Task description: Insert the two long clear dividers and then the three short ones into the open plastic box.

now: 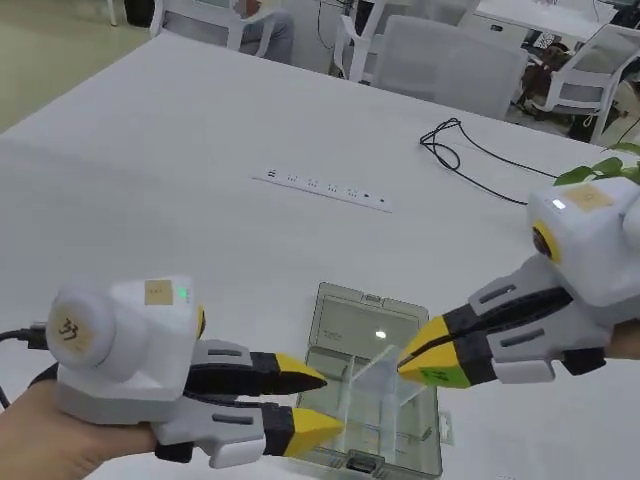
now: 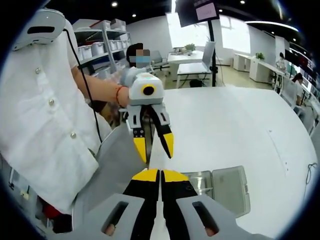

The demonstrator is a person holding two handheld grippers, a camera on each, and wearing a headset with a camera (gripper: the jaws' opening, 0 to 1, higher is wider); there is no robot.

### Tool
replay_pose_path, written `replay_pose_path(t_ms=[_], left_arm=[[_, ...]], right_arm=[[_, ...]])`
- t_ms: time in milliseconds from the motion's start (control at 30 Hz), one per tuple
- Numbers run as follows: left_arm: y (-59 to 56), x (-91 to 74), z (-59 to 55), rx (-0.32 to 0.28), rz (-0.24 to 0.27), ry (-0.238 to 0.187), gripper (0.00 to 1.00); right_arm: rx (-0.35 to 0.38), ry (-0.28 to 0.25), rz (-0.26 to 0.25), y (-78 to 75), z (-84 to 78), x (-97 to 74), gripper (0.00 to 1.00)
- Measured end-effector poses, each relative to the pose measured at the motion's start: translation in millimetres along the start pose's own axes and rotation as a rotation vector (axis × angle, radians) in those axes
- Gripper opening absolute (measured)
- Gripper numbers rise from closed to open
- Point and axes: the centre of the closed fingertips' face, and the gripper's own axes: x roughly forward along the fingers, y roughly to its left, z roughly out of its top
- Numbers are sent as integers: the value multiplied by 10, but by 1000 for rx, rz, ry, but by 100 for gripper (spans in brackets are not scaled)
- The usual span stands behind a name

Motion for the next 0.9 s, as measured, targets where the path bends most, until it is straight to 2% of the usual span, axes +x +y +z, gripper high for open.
replay_pose_path(t_ms=[400, 567, 833, 900], left_arm=[[141, -118, -93, 11, 61, 28, 42], [220, -150, -135, 20, 90, 42, 52], [302, -169, -184, 23, 107, 55, 67], [321, -170, -197, 22, 110, 59, 71]], right_arm=[[-1, 6, -60, -233, -11, 63, 3], [9, 11, -79, -368, -65, 150, 3], [20, 16, -84, -515, -144, 340, 3], [22, 22, -85, -572, -207, 392, 3]])
